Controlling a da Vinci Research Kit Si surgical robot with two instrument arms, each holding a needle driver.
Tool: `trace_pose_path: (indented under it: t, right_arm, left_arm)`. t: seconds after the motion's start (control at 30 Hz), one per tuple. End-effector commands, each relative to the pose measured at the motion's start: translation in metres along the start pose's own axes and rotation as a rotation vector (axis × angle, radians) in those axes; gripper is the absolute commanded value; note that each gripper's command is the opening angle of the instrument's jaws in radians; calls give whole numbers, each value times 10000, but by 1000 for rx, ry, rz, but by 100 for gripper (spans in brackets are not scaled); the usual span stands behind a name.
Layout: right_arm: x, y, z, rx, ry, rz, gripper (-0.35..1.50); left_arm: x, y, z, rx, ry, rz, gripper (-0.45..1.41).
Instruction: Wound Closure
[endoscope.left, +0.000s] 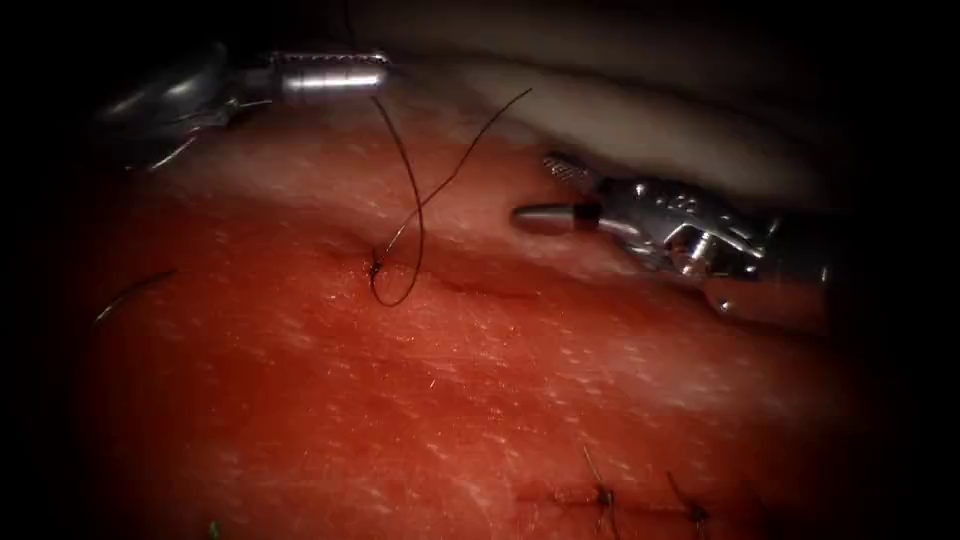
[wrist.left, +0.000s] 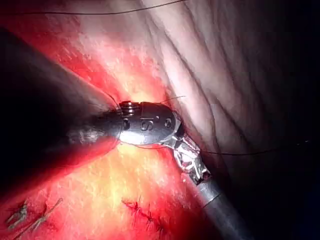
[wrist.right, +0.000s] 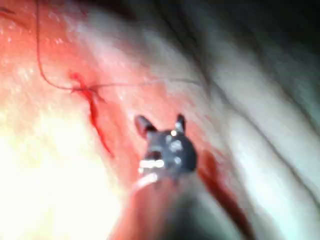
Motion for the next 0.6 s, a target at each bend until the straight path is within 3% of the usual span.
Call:
trace_pose_path:
  t: [0.03,0.17,0.23,0.27,0.3,0.53,0.6]
  right_arm:
    - [8,-8,0,-24,14,12,93]
    - [40,-25,-38,-116,57,32,99]
    - [46,-36,-44,-117,73,31,98]
    - [51,-51,-45,-103,82,27,73]
    - [53,-55,-44,-96,82,21,61]
    - [44,-64,-1,-70,98,-11,46]
    - [36,-73,18,-30,112,-19,31]
  left_arm:
    - [-8,-5,4,1,-2,-2,-35]
    - [-17,-42,8,-9,3,5,-35]
    - [-21,-47,11,-17,-5,3,-35]
    - [-26,-51,16,-30,-7,-5,-35]
    - [-28,-51,19,-39,-6,-9,-35]
    - [-33,-58,29,-107,2,-39,-35]
    - [-37,-68,30,-119,0,-41,-35]
